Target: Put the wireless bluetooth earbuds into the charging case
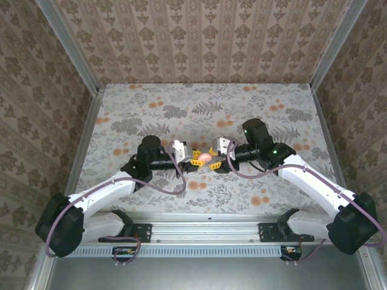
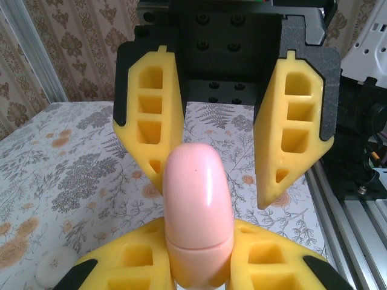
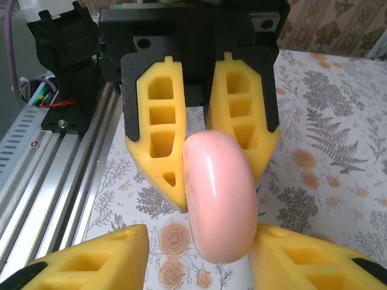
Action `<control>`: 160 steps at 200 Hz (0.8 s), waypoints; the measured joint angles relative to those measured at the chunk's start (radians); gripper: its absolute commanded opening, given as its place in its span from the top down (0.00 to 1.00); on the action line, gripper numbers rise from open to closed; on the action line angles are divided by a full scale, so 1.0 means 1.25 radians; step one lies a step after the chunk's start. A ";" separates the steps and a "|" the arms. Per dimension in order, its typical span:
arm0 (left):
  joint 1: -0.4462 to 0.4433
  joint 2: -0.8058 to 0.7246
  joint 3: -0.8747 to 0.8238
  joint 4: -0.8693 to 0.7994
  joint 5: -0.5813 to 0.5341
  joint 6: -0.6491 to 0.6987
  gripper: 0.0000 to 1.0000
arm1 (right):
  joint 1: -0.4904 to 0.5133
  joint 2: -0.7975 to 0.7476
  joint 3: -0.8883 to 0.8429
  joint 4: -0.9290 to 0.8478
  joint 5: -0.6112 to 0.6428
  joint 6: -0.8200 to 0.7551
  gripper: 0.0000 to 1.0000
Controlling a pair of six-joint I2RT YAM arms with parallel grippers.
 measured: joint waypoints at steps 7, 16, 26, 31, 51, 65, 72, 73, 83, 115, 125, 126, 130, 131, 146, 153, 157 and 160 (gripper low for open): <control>0.000 0.000 0.000 0.000 0.000 0.000 0.98 | 0.000 0.000 0.000 0.001 0.000 -0.001 0.58; 0.000 0.000 0.000 0.000 0.001 0.000 0.98 | 0.000 0.000 0.000 0.001 0.000 -0.002 0.61; 0.000 0.000 0.000 0.000 0.005 0.000 0.98 | 0.000 0.000 0.000 0.002 0.000 -0.002 0.64; 0.000 0.000 0.000 0.000 0.007 0.000 0.97 | 0.000 0.001 0.001 0.003 0.000 -0.001 0.65; 0.000 0.000 0.000 -0.001 0.010 0.000 0.97 | 0.000 0.005 0.002 0.009 0.000 -0.002 0.69; 0.000 0.000 0.000 -0.001 0.011 0.000 0.98 | 0.000 0.007 0.003 0.014 0.000 -0.002 0.71; 0.000 0.000 0.000 -0.001 0.012 0.000 0.98 | 0.000 0.007 0.003 0.016 0.000 -0.001 0.72; 0.000 0.000 0.000 0.000 0.012 0.000 0.97 | 0.000 0.007 0.003 0.016 0.000 -0.002 0.72; 0.000 0.000 0.000 0.000 0.012 0.000 0.98 | 0.000 0.007 0.003 0.016 0.000 -0.002 0.74; 0.000 0.000 0.000 0.003 0.012 -0.009 0.97 | 0.000 0.006 0.003 0.023 0.003 -0.001 0.78; 0.001 0.000 0.000 0.005 0.010 -0.013 0.97 | 0.000 0.005 0.003 0.025 0.007 -0.001 0.79; 0.001 0.000 0.000 0.005 0.010 -0.013 0.97 | 0.001 0.005 0.003 0.025 0.007 -0.001 0.80; 0.002 0.000 0.000 0.007 0.009 -0.016 0.97 | 0.001 0.005 0.003 0.027 0.009 -0.001 0.80; 0.002 0.000 0.000 0.007 0.009 -0.016 0.97 | 0.001 0.004 0.002 0.027 0.010 -0.001 0.80; 0.004 0.000 0.000 0.013 0.008 -0.019 0.96 | 0.003 0.001 0.002 0.034 0.019 0.000 0.81; 0.005 0.000 0.000 0.016 0.008 -0.022 0.96 | 0.004 -0.002 0.001 0.037 0.023 0.001 0.82; 0.005 0.000 0.000 0.018 0.008 -0.023 0.95 | 0.004 -0.003 0.001 0.037 0.025 0.001 0.82; 0.005 0.000 0.000 0.019 0.008 -0.024 0.95 | 0.004 -0.004 0.001 0.038 0.025 0.001 0.82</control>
